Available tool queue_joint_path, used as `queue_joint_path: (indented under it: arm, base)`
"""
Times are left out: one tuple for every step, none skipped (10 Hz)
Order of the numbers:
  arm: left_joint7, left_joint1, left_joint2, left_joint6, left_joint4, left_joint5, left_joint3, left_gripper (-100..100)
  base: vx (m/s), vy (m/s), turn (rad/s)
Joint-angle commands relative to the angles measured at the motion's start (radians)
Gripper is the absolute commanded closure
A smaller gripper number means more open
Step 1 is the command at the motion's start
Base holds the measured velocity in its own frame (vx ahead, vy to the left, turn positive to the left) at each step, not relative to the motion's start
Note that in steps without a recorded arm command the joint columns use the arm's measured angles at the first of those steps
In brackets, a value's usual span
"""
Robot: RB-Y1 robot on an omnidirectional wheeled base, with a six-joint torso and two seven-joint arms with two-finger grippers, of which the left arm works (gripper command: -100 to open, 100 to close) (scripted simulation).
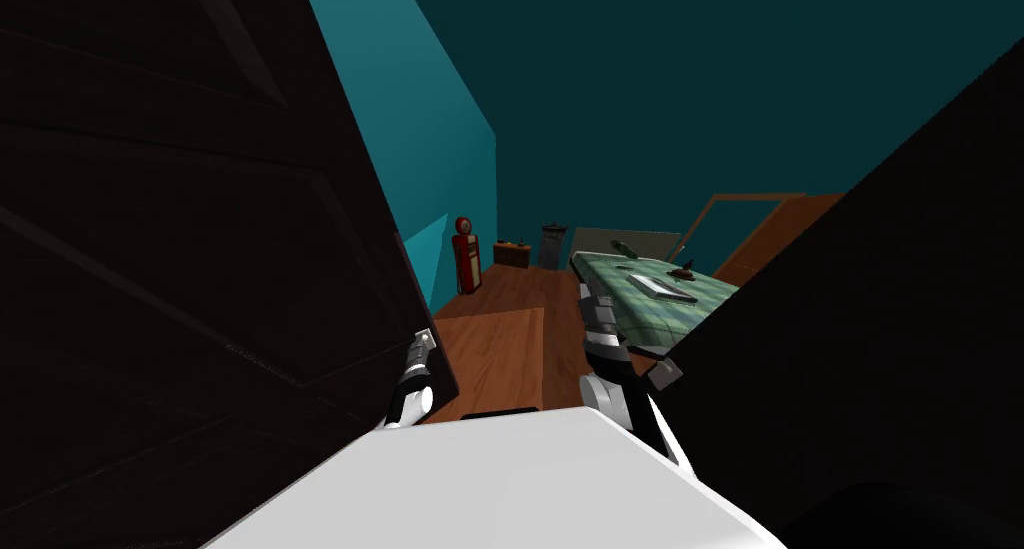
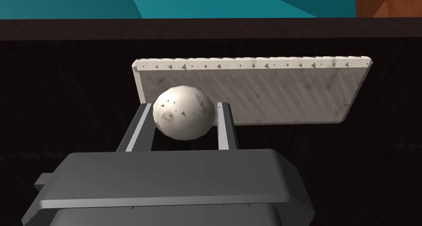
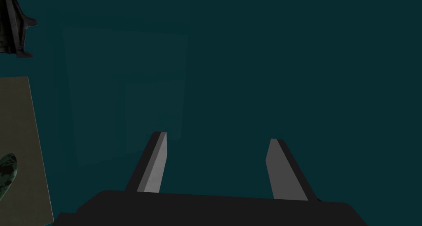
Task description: Push the door open
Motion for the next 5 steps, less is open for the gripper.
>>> queue_joint_path:
  arm:
    - [-0.011, 0.002, 0.007, -0.001, -0.007, 0.015, 0.017, 100]
    - [-0.016, 0.003, 0.01, -0.004, -0.005, 0.025, 0.027, 100]
    - [-0.021, 0.004, 0.012, -0.006, -0.004, 0.034, 0.036, 100]
    - [-0.021, 0.004, 0.012, -0.006, -0.004, 0.034, 0.036, 100]
    - [-0.021, 0.004, 0.012, -0.006, -0.004, 0.034, 0.036, 100]
  base:
    - [0.175, -0.008, 0.039]
    - [0.194, -0.01, 0.034]
    - [0.233, -0.025, 0.046]
    - [0.152, 0.006, 0.037]
    - [0.049, 0.031, -0.003]
